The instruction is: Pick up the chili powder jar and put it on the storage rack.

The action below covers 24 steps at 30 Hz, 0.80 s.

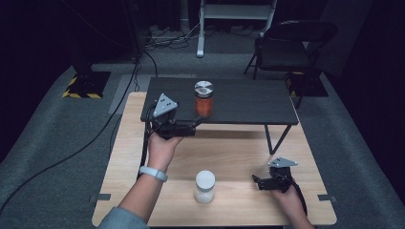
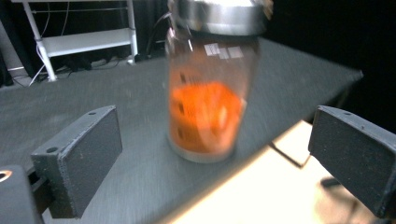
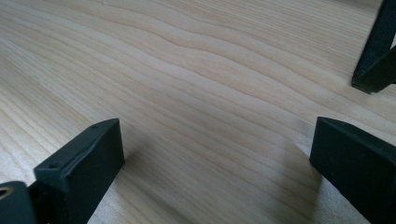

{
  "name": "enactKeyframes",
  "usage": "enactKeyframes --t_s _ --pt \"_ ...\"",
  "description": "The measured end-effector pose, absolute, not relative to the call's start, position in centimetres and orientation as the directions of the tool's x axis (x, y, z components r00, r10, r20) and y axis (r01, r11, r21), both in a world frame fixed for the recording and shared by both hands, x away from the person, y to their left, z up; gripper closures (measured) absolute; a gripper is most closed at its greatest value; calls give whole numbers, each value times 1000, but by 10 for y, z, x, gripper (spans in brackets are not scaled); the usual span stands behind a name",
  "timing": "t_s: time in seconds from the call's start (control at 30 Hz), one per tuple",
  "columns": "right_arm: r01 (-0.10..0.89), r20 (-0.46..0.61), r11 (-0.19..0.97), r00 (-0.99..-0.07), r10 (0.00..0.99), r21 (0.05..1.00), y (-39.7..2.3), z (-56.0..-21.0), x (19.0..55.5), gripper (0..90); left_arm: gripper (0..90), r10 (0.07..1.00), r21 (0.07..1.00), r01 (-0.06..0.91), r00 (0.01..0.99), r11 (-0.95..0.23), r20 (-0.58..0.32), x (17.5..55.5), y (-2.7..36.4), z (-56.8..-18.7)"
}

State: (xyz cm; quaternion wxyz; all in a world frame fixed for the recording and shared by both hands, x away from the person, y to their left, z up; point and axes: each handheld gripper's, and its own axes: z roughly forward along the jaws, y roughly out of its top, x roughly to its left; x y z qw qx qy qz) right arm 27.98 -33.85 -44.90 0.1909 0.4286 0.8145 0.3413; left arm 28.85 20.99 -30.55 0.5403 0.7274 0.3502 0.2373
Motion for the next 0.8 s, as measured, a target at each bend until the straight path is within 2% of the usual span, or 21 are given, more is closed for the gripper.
enactKeyframes --t_s 0.1,0.27,0.3,0.47,0.53,0.8 --pt "568 -18 399 -560 828 720 -339 -449 280 25 31 765 944 253 644 -212 -1 271 218 -320" --pt "570 -18 398 -557 830 719 -338 -449 279 24 42 762 933 279 648 -225 -11 251 229 -355" --pt "571 -18 396 -555 831 719 -338 -449 279 22 52 766 930 287 643 -228 -11 244 232 -372" --pt "570 -19 399 -557 831 719 -337 -449 279 18 66 764 917 331 643 -222 -47 241 237 -402" --pt "570 -19 400 -558 830 718 -337 -449 279 13 91 755 904 332 655 -268 -17 238 237 -417" --pt "569 -19 402 -560 828 717 -337 -449 278 11 108 745 859 388 667 -333 -12 241 230 -436"
